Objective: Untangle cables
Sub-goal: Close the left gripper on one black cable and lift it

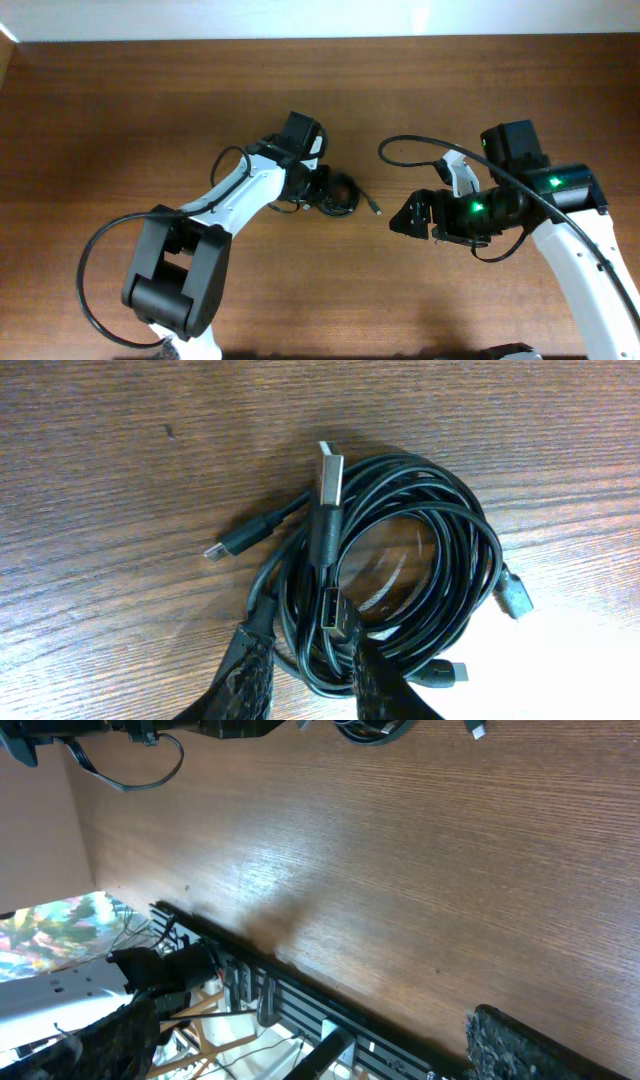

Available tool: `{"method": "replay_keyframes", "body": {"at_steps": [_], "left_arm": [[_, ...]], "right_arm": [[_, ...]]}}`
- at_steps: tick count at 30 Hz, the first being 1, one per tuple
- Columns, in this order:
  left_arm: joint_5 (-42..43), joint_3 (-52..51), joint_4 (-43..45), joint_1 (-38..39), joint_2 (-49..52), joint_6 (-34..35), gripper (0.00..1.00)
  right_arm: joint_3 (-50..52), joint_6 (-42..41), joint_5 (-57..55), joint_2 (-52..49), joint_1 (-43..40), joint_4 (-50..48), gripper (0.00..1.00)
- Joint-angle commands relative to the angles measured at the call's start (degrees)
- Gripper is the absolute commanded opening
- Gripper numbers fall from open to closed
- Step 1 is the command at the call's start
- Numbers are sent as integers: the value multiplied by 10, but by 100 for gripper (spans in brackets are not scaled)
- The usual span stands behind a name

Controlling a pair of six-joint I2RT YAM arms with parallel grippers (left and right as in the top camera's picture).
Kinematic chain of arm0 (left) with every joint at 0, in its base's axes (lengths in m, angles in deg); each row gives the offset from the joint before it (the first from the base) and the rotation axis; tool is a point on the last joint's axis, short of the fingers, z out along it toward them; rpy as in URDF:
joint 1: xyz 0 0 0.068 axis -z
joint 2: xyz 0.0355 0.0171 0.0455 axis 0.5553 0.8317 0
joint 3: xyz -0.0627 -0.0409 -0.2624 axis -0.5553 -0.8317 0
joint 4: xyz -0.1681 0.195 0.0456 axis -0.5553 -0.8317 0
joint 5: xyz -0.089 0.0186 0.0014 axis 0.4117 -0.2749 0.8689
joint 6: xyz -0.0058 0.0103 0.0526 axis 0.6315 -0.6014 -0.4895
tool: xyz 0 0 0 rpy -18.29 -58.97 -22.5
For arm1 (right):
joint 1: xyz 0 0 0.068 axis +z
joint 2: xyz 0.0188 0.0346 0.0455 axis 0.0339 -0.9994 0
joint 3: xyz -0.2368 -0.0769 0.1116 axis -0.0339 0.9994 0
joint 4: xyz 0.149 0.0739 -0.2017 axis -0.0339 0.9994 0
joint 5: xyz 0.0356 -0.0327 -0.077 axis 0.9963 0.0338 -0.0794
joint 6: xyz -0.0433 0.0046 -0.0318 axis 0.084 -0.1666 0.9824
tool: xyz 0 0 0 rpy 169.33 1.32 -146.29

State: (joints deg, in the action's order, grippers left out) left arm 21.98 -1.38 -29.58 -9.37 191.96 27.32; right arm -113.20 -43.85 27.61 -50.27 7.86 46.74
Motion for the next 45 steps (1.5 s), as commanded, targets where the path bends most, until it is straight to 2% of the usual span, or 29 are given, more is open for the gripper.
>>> {"method": "replay_keyframes", "body": {"at_steps": [1, 5, 8, 13, 20, 26, 33, 45], "left_arm": [[-10, 5, 5, 12, 14, -1, 30], [-10, 5, 6, 13, 25, -1, 29], [-10, 5, 6, 13, 26, -1, 21], [-12, 5, 6, 13, 27, -1, 18], [-11, 5, 7, 13, 30, -1, 0], [45, 26, -8, 13, 8, -1, 0], [44, 43, -53, 13, -60, -1, 0], [49, 43, -58, 13, -170, -1, 0]], "right_arm": [[-6, 3, -5, -1, 4, -3, 98], [-6, 4, -5, -1, 4, -2, 98], [-6, 3, -5, -1, 4, -2, 98], [-6, 4, -5, -1, 4, -2, 98], [-6, 4, -5, -1, 4, -3, 98], [-6, 4, -5, -1, 4, -3, 98], [-5, 4, -33, -1, 4, -10, 98], [-5, 4, -42, -1, 4, -29, 98]]}}
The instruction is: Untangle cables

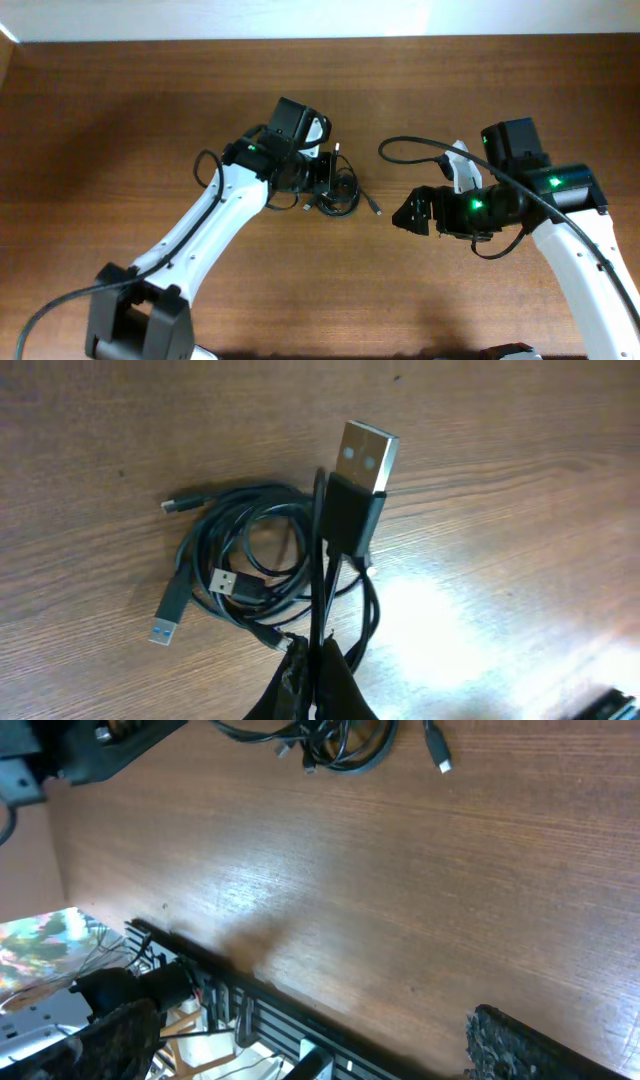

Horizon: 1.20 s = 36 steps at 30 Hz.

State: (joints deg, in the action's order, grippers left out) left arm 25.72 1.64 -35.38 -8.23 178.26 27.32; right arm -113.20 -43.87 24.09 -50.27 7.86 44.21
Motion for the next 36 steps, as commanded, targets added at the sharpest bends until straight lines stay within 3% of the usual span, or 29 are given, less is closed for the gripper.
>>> {"method": "replay_keyframes", "body": {"at_steps": [1, 11, 21, 26, 28, 33, 36], "left_arm": [[11, 13, 0, 1, -35, -1, 0], [71, 13, 44, 1, -72, -2, 0], [19, 13, 41, -19, -83, -5, 0], [-114, 13, 1, -19, -99, -5, 0], [-118, 13, -13, -19, -99, -5, 0], [111, 37, 28, -20, -115, -82, 0], [146, 59, 39, -20, -122, -70, 0]], "right_arm": [[-5, 4, -7, -1, 4, -4, 98], [-5, 4, -7, -1, 4, -10, 98], [-5, 4, -14, -1, 4, -10, 98], [-5, 4, -16, -1, 4, -12, 98], [-5, 4, -16, -1, 4, -17, 98], [-5, 2, -15, -1, 4, -27, 98], [-5, 2, -16, -1, 4, -27, 98]]}}
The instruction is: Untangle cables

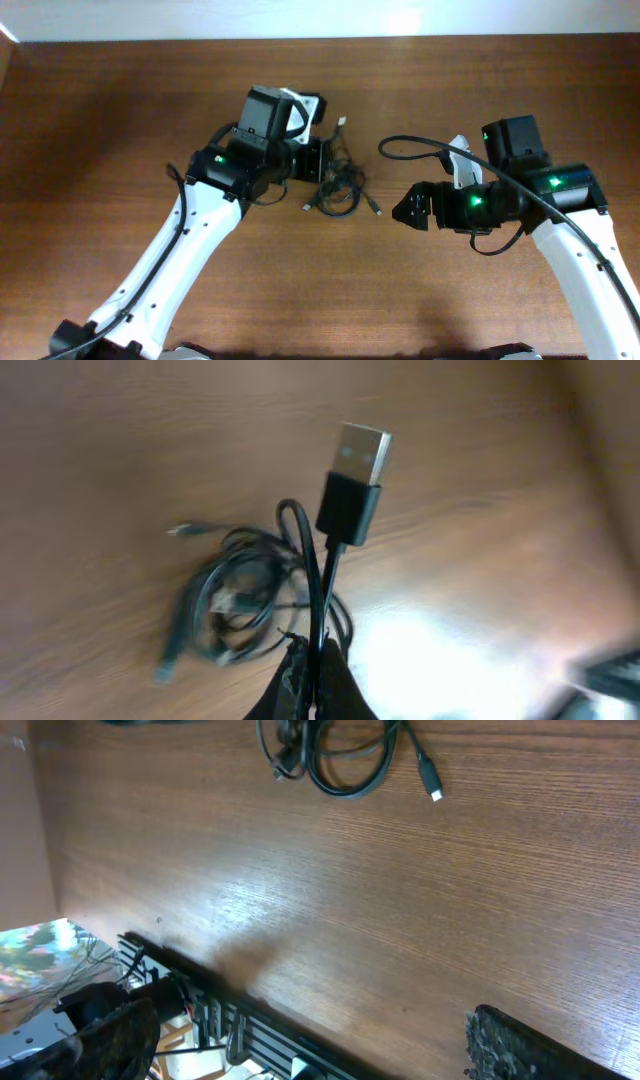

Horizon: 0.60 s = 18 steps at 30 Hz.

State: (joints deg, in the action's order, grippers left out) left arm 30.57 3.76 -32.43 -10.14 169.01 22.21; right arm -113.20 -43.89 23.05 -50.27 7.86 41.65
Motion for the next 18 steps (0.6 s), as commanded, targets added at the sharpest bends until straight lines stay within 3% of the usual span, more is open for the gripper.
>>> {"method": "replay_keyframes", "body": {"at_steps": [1, 5, 14, 18], "left_arm": [[112, 42, 10, -1, -30, -7, 0], [189, 61, 20, -1, -30, 2, 0], [256, 93, 27, -1, -44, 10, 0], [269, 93, 33, -1, -59, 23, 0]], "right_arm": [[-5, 2, -5, -1, 4, -2, 98], [-5, 2, -5, -1, 4, -16, 98], [-5, 2, -9, -1, 4, -85, 98], [-5, -122, -88, -1, 3, -123, 98]]}}
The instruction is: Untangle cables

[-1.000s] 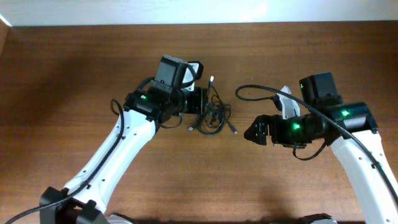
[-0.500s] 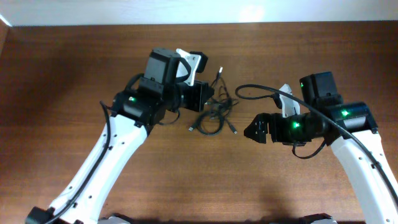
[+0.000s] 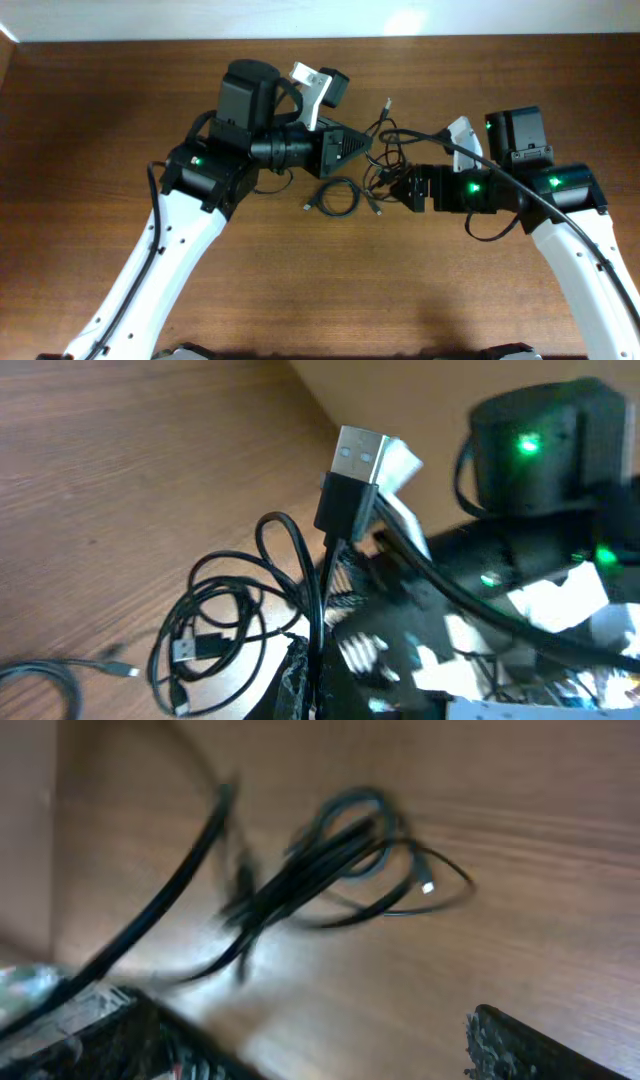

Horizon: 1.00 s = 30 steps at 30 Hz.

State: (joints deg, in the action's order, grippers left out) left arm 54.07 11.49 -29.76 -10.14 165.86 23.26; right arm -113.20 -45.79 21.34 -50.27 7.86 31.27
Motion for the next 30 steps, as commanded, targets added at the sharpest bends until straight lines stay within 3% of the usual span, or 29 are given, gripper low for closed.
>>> {"method": "replay_keyframes", "body": {"at_steps": [1, 5, 10, 15, 25, 30], "left_arm": [[34, 16, 6, -1, -30, 12, 0], [43, 16, 9, -1, -38, 30, 0], [131, 16, 68, -1, -40, 50, 0], [95, 16, 57, -1, -40, 48, 0], [80, 16, 27, -1, -40, 48, 0], [106, 16, 63, -1, -40, 48, 0]], "right_arm": [[-5, -117, -75, -1, 3, -31, 98], [-5, -122, -76, -1, 3, -65, 98], [-5, -162, -92, -1, 2, -76, 98], [-6, -231, -85, -1, -12, -87, 98], [-6, -229, 33, -1, -144, -86, 98], [-5, -223, 71, -1, -126, -83, 98]]}}
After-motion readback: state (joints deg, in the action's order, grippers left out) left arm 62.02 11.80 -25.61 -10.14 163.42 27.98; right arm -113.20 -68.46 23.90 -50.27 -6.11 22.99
